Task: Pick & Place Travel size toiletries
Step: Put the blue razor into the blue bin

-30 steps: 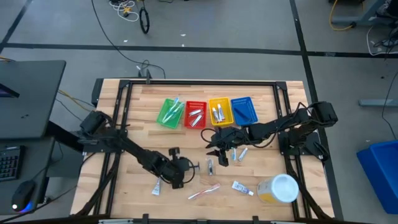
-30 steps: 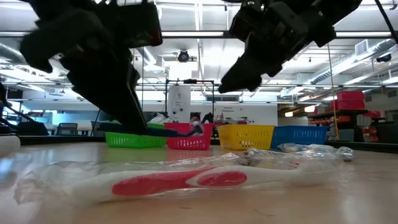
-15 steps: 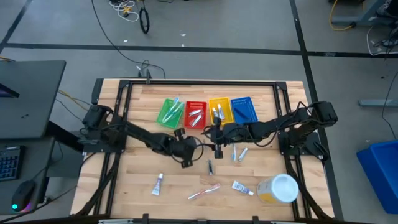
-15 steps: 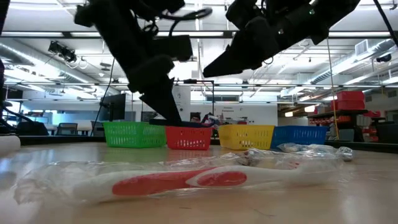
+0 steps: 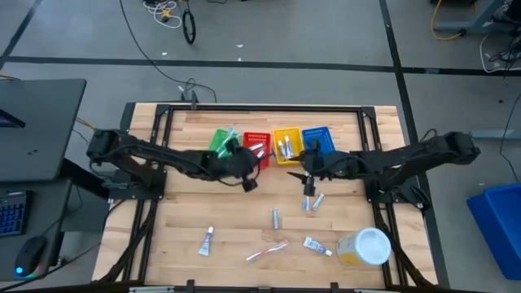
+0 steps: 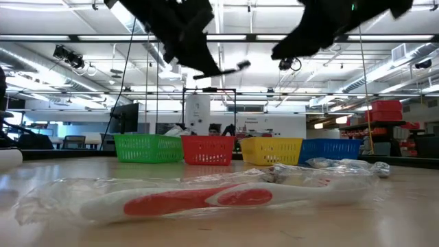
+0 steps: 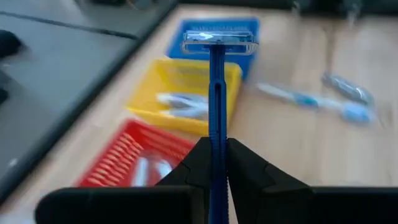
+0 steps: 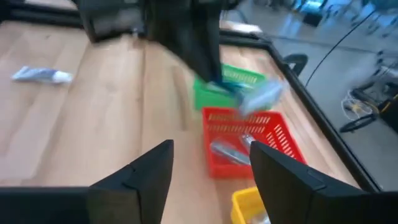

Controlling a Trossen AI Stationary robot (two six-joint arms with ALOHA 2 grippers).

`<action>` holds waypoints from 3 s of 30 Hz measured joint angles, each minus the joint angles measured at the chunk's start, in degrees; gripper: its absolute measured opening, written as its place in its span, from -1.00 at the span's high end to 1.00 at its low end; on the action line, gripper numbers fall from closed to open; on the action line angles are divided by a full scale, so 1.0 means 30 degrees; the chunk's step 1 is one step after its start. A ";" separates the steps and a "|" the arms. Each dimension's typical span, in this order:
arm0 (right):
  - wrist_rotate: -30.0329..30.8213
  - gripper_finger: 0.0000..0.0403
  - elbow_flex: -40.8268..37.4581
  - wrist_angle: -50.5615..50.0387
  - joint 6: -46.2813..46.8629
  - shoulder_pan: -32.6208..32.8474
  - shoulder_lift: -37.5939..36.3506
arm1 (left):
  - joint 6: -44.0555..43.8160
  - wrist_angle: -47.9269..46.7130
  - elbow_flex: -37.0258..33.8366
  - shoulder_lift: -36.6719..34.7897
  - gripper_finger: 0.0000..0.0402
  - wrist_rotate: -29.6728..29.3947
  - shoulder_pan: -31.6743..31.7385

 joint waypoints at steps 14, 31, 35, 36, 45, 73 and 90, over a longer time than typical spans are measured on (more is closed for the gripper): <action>-0.7711 -0.08 -0.5543 1.6546 0.3286 -0.3367 0.1214 | 0.2508 0.7170 -0.0008 -0.0089 0.77 0.2668 0.0429; -0.6883 0.00 -0.5374 2.0310 0.3071 -0.3062 0.2589 | 0.2511 0.8834 -0.0015 0.0078 0.80 0.4381 0.0437; -0.7374 0.03 -0.5374 2.0432 0.3022 -0.3062 0.2594 | 0.2759 0.9364 -0.0011 0.0070 0.78 0.4515 0.0459; -0.7357 0.03 -0.5374 2.0440 0.3025 -0.3062 0.2594 | 0.2769 0.9364 -0.0007 0.0070 0.78 0.4522 0.0459; -0.7534 0.05 -0.3778 1.9310 0.2804 -0.3062 0.2586 | 0.2755 0.9619 -0.0015 0.0070 0.79 0.4668 0.0466; -0.7272 0.78 -0.3094 1.7568 0.2359 -0.3062 0.2594 | 0.3679 0.9706 -0.0014 0.0070 0.65 0.4457 0.0473; -0.5573 0.77 -0.3108 1.3351 0.2505 -0.3055 0.2368 | 0.2525 0.6822 0.0000 0.0070 0.50 0.4430 0.0472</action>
